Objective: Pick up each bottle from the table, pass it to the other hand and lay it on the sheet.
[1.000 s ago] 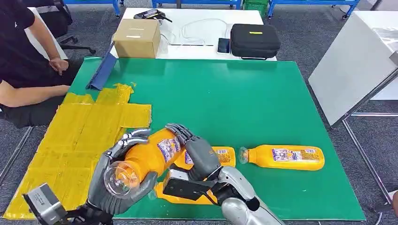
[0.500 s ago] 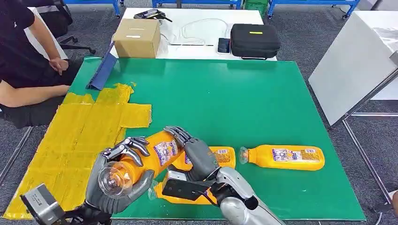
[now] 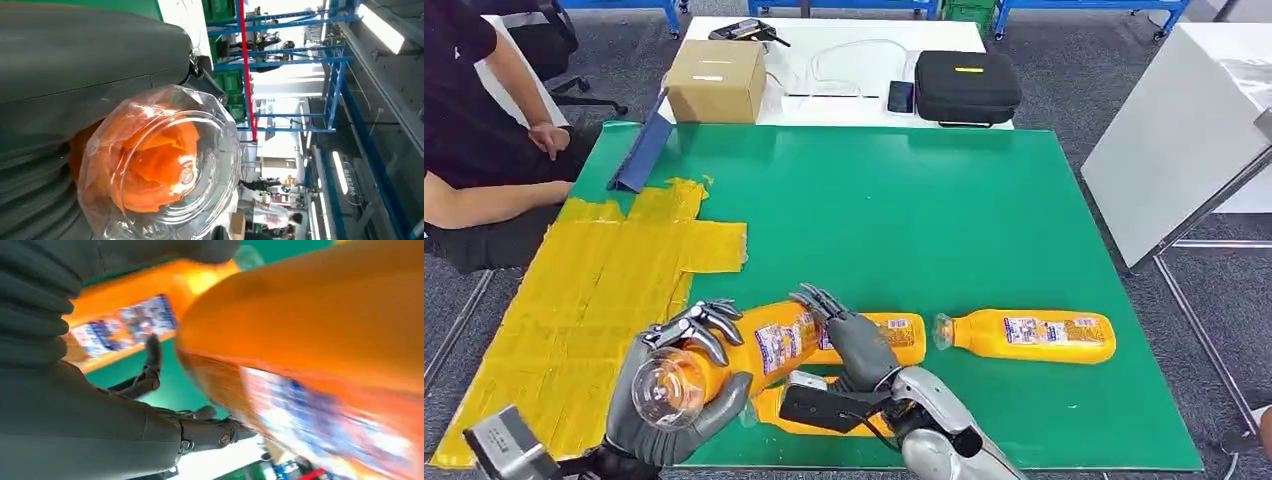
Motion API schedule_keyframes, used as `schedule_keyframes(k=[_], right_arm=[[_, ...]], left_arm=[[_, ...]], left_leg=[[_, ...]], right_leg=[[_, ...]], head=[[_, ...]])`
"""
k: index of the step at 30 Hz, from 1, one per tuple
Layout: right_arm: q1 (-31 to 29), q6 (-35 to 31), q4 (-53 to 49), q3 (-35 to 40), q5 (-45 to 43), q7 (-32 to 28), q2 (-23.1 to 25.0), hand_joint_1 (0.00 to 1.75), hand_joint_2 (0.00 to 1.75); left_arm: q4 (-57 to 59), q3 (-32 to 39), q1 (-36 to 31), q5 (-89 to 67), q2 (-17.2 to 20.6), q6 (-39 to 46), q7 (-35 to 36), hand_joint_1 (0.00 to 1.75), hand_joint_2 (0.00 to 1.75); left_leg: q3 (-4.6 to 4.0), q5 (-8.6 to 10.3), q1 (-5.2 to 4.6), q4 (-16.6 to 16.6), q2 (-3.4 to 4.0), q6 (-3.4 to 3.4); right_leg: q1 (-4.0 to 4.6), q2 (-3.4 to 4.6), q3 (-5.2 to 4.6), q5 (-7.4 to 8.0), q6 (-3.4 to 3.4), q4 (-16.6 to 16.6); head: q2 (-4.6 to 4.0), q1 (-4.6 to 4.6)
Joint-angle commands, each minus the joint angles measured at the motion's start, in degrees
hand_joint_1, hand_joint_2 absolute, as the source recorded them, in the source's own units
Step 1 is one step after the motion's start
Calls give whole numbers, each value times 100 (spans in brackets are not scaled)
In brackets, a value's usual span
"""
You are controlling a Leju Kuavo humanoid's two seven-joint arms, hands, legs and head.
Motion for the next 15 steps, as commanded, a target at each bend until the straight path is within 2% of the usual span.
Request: schedule_keyframes(k=[1, 5, 9, 11, 14, 15], right_arm=[[881, 61, -274, -529, 656, -204, -237, 0, 0], [883, 161, -286, -613, 717, -197, -164, 0, 0], [880, 167, -273, -629, 724, -195, -154, 0, 0], [1229, 267, -403, -859, 978, -214, -129, 0, 0], [1912, -172, -743, -1042, 1252, -115, -286, 0, 0], [2288, -43, -1371, -1162, 1739, 420, -218, 0, 0]], left_arm=[[-12, 3, 130, -104, 138, 4, -149, 175, 175], [-3, 2, 121, -114, 129, 7, -152, 175, 175], [-2, 2, 116, -116, 124, 8, -153, 175, 175], [-84, 71, 176, -316, 93, 57, -251, 175, 175], [-387, 329, 361, -1024, -19, 181, -447, 175, 175], [-539, 424, 401, -1365, -86, 193, -496, 175, 175]], left_leg=[[1, 6, -3, -5, -29, -10], [-14, 4, -5, -1, -8, -10], [-16, 2, -2, 0, -4, -7], [-15, 3, -3, -1, -7, -7], [-14, 4, -2, 0, -25, -10], [-15, 3, -1, -1, -22, -6]], right_leg=[[-4, -26, 4, -2, -5, -3], [-5, -4, -6, 1, -5, 5], [-1, -1, 30, 2, -2, 3], [-2, -5, 28, 2, -2, 3], [-1, -21, -8, -2, -5, 1], [-1, -19, -9, -3, -3, 0]], head=[[0, 0], [0, -2], [0, 0], [0, 0], [0, 0], [0, 0]])
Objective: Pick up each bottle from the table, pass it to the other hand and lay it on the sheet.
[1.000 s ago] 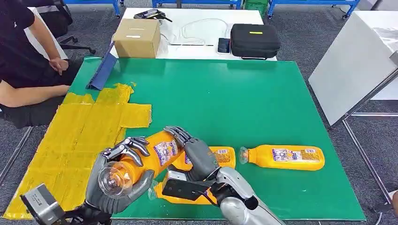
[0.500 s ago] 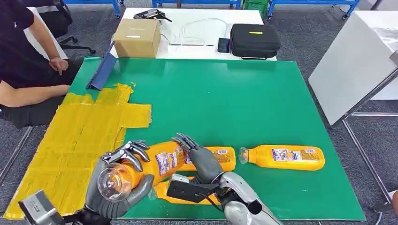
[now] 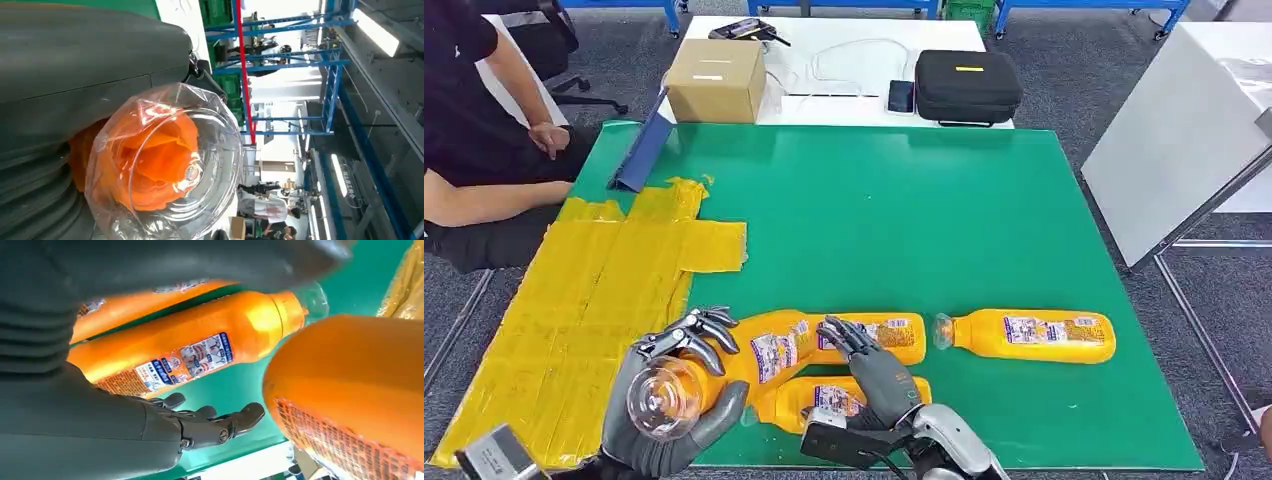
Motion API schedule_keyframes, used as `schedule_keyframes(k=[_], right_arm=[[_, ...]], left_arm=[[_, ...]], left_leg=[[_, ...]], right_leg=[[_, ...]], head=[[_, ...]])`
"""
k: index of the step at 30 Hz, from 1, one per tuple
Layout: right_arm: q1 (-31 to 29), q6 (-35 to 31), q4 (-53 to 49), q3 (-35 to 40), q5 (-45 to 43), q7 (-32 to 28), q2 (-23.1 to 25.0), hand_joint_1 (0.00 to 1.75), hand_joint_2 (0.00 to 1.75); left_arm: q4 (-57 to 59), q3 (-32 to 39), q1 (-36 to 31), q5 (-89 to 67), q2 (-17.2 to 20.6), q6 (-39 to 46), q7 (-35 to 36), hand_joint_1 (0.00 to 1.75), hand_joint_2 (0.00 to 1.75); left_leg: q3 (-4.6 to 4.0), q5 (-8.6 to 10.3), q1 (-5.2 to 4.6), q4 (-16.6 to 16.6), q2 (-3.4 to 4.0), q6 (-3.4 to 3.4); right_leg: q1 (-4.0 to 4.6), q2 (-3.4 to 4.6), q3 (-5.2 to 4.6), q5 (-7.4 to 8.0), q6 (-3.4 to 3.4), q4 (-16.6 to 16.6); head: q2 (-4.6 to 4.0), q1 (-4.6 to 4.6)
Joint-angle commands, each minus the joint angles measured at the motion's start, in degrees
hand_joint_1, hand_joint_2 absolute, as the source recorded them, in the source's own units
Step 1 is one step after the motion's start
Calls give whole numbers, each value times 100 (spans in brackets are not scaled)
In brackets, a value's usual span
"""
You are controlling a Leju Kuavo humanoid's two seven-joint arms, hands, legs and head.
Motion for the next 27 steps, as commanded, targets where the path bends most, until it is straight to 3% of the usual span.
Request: schedule_keyframes(k=[1, 3, 5, 12, 25, 27], right_arm=[[1736, -5, -1898, -675, 1009, 889, -76, 0, 0], [2264, -109, -2827, -693, 1040, 1156, -124, 0, 0], [2400, -556, -3014, -690, 1012, 1023, -183, 0, 0], [2136, -998, -2830, -327, 888, 759, -406, 0, 0], [1941, -989, -2673, -77, 836, 888, -580, 0, 0], [1903, -920, -2638, -88, 830, 880, -585, 0, 0]], left_arm=[[-642, 547, 277, -1689, -203, 211, -221, 175, 175], [-916, 796, 327, -2908, -423, 204, -34, 175, 175], [-662, 1008, -172, -4277, -445, 148, 67, 175, 175], [607, 697, -1141, -7348, -306, -265, 771, 175, 175], [2039, 212, -1787, -8207, -26, -1002, 1091, 175, 175], [2414, 97, -1985, -8354, 21, -1586, 1262, 175, 175]], left_leg=[[-3, 0, -1, 2, -31, -11], [-21, -9, -5, 18, -34, -12], [-30, -7, -10, 20, -39, -11], [-29, 13, -11, -5, -29, -12], [-18, 27, -9, -8, -22, -7], [-20, 28, -10, -8, -18, -11]], right_leg=[[-2, -26, 5, -7, -5, 1], [-6, -30, -14, -19, -6, 24], [-10, -33, -23, -18, -5, 26], [-10, -27, -29, 6, -7, 3], [-7, -25, -18, 21, -15, -5], [-9, -20, -23, 22, -17, -3]], head=[[0, 0], [0, 0], [0, 0], [0, -2], [0, 0], [2, 0]])
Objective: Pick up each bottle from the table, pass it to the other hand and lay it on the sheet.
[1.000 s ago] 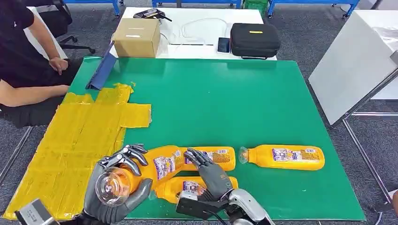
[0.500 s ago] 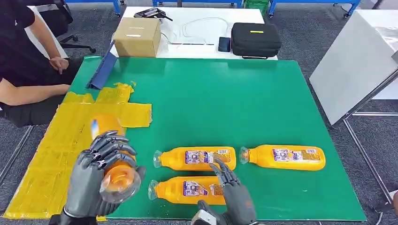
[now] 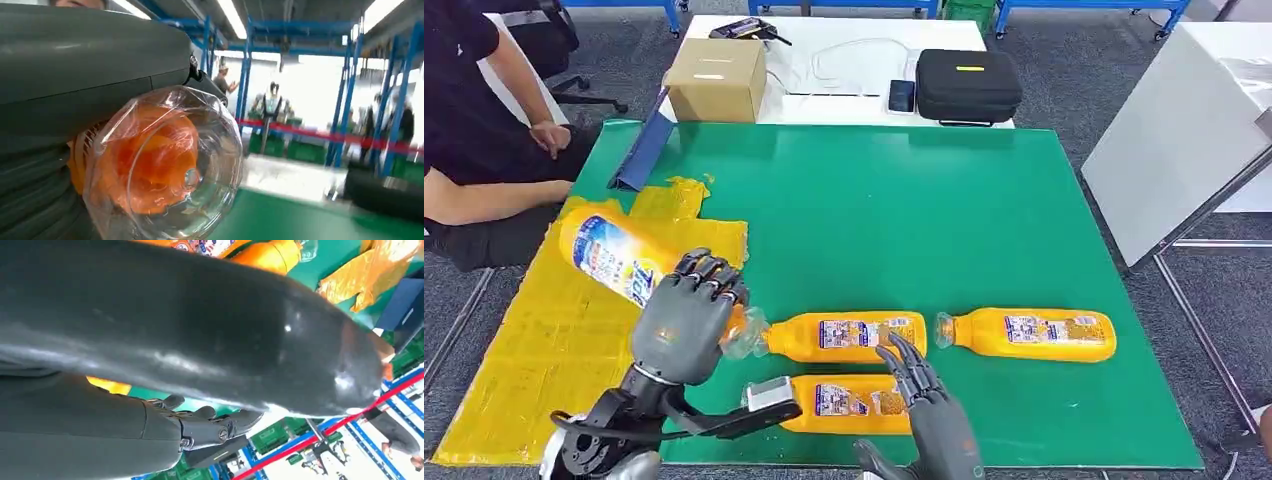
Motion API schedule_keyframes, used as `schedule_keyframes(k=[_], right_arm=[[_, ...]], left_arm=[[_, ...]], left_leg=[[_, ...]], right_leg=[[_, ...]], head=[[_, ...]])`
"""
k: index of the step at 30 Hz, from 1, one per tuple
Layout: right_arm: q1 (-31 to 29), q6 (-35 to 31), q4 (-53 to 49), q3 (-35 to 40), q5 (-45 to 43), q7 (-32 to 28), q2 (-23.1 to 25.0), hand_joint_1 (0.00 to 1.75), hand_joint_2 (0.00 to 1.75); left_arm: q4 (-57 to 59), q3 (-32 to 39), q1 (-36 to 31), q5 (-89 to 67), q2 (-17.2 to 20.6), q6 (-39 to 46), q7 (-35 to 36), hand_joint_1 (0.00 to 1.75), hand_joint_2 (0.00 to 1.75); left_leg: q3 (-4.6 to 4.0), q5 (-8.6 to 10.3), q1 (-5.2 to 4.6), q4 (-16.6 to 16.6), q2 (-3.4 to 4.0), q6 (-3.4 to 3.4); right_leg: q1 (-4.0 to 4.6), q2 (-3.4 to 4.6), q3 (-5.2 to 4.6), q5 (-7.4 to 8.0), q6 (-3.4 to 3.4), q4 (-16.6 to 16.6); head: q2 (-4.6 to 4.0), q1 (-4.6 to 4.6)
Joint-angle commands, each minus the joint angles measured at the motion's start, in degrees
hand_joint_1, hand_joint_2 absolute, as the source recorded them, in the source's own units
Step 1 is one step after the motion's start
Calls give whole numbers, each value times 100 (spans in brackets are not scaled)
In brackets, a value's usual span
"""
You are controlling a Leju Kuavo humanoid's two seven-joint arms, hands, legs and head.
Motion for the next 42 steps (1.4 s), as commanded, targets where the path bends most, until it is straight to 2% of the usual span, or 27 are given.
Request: schedule_keyframes(k=[1, 6, 10, 13, 19, 20, 29, 39, 40, 41, 42], right_arm=[[-193, 96, 150, 115, -60, 4, -168, 0, 0], [-307, 277, 228, 133, -133, -65, -178, 0, 0], [-305, 274, 231, 131, -134, -66, -178, 0, 0], [-315, 337, 238, 133, -138, -25, -209, 0, 0], [-272, 418, 265, 133, -135, 87, -292, 0, 0], [-251, 424, 264, 137, -126, 122, -312, 0, 175], [-131, 441, 255, 146, -40, 379, -373, 0, 175], [-100, 461, 238, 110, 21, 459, -369, 0, 175], [-77, 480, 234, 82, 35, 510, -358, 0, 175], [-56, 506, 242, 56, 56, 556, -357, 0, 175], [-42, 528, 234, 29, 80, 592, -342, 0, 175]], left_arm=[[1535, -400, -724, -153, 268, -798, 235, 175, 175], [2739, -346, -1046, -205, 199, -1249, 350, 175, 175], [2786, -348, -1051, -211, 217, -1223, 364, 175, 175], [3012, -208, -1057, -48, 163, -1621, 416, 175, 175], [3588, 158, -1034, 173, 114, -1627, 486, 175, 175], [3610, 248, -1000, 254, 85, -1628, 489, 175, 175], [3358, 554, -785, 486, 13, -1532, 525, 175, 175], [3275, 635, -718, 575, -16, -1508, 523, 175, 175], [3248, 698, -685, 704, -55, -1519, 482, 52, 175], [3187, 658, -652, 670, -18, -1343, 488, 0, 175], [3116, 693, -624, 725, -43, -1307, 453, 0, 0]], left_leg=[[8, 6, 0, -7, -14, -10], [12, 12, -3, -13, -14, -11], [8, 6, 0, -7, -6, -8], [6, 5, 1, -6, -8, -9], [8, 7, -1, -10, -4, -17], [3, 6, 0, -8, -5, -12], [5, 4, -1, -6, 1, -14], [4, 5, -1, -6, 2, -13], [3, 4, 0, -5, 2, -11], [4, 4, 0, -6, 3, -15], [3, 3, 0, -5, 4, -12]], right_leg=[[-1, -12, 9, 2, -5, -4], [-3, -10, 10, 7, -6, -7], [-1, -4, 8, 2, -4, -4], [0, -5, 7, 2, -4, -3], [-2, 0, 33, 4, -8, -3], [-1, -1, 29, 4, -6, -3], [-2, 7, 4, 4, -6, 0], [-2, 6, 26, 4, -6, 0], [0, 6, 26, 3, -5, -1], [-1, 8, 25, 4, -7, 1], [-1, 8, 26, 3, -5, 0]], head=[[0, 0], [0, -2], [0, -2], [0, 0], [0, 0], [0, -2], [0, 0], [0, 0], [0, 0], [0, 0], [0, -2]])
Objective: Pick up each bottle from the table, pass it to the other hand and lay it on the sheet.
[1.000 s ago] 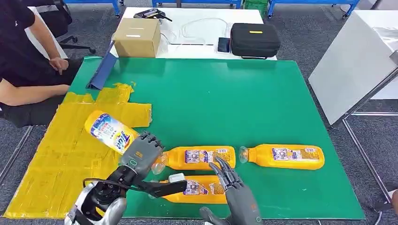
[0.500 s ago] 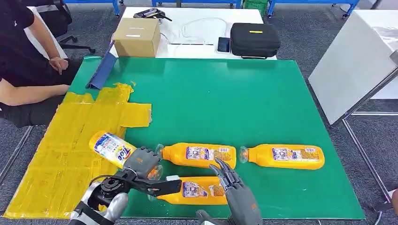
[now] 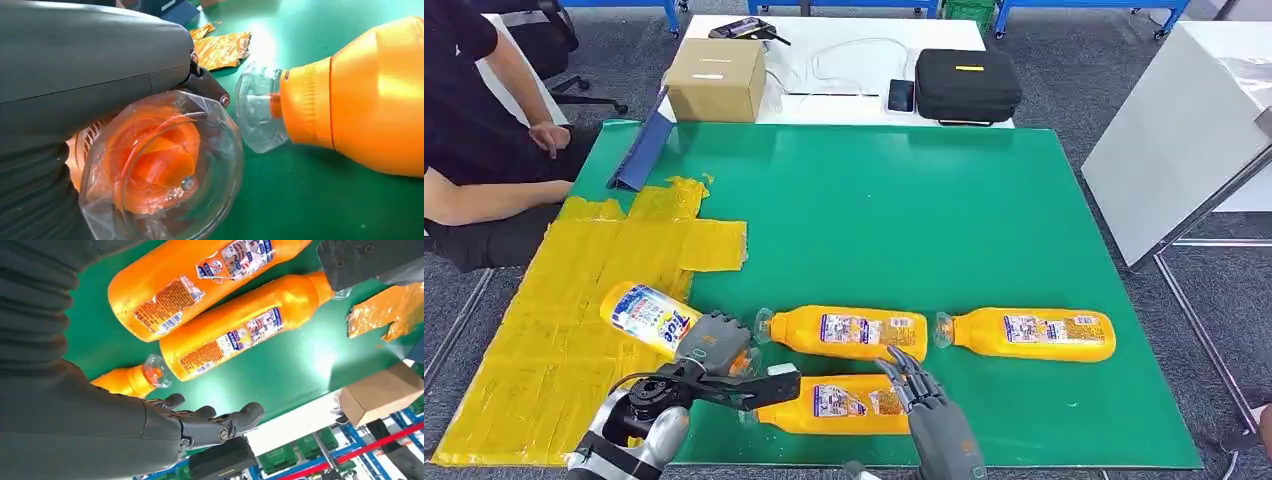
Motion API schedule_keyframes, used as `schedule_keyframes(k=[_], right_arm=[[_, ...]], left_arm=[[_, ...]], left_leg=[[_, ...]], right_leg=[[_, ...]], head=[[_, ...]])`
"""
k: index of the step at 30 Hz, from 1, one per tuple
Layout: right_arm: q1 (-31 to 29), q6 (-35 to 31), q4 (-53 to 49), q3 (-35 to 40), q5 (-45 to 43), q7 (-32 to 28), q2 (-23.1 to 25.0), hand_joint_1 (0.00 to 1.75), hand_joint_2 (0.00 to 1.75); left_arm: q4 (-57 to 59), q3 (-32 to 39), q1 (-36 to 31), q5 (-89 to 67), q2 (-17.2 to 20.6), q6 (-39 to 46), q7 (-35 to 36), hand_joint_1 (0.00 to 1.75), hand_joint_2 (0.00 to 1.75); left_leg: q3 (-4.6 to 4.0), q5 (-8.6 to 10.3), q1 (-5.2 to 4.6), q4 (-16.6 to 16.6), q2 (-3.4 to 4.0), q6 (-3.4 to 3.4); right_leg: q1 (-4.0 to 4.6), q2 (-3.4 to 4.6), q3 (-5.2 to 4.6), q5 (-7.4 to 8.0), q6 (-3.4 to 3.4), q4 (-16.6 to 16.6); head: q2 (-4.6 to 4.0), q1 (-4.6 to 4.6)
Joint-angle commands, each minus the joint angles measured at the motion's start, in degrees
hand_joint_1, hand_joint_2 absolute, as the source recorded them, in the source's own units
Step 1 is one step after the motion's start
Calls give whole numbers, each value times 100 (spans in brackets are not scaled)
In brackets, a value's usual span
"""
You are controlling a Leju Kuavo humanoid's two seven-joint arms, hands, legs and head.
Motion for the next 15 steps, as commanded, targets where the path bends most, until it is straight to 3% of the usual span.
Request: schedule_keyframes(k=[1, 15], right_arm=[[57, 147, 217, -69, 105, 251, -5, 0, 175], [-200, 1152, 463, -567, 287, 278, 362, 0, 175]], left_arm=[[-74, 279, 195, 315, -70, 226, -156, 0, 0], [-1026, 237, 462, 2334, -189, -311, -285, 0, 0]], left_leg=[[8, 2, -3, -6, 1, -14], [-4, 3, 1, -1, 2, -9]], right_leg=[[-4, 6, 2, 3, -7, -1], [0, 6, -29, 5, -5, 0]], head=[[0, 0], [0, 0]])
